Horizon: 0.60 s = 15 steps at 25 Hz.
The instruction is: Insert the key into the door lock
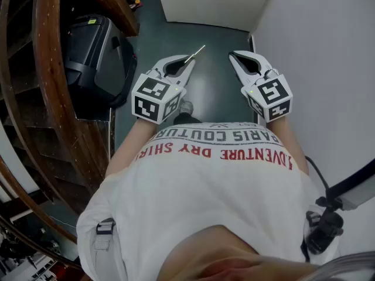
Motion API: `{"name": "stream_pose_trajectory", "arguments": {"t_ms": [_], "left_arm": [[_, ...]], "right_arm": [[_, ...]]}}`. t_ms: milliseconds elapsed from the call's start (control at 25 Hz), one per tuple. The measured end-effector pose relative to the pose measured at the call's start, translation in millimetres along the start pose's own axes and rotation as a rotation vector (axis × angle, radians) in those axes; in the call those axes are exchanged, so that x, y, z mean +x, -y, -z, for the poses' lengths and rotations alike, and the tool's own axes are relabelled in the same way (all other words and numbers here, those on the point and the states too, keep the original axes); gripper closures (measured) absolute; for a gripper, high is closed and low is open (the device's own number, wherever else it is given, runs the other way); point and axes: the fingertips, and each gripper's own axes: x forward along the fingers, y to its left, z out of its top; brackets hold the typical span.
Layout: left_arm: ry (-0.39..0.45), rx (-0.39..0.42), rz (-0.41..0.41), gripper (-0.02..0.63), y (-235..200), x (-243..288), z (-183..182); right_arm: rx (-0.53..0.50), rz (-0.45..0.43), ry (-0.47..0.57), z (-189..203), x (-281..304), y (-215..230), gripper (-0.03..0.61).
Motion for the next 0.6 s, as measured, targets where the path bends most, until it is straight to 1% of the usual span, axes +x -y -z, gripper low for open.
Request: {"name": "stream_pose_trajectory", "arguments": {"t_ms": [240,440,600], "left_arm": [[0.013,-0.009,-0.004,0.591,10,-5,-10],[0.015,0.004,-0.003,0.591,23,-3,-10],[0.014,0.008,0.006,0.591,24,-6,-16]], "right_arm": [[0.001,-0.010,0.000,-8,-12,0,0.577],[0.000,-0.014,0.007,-2,-23,-1,0.577],[0.012,-0.017,0.019,-10,-24,-3,0.577]]}}
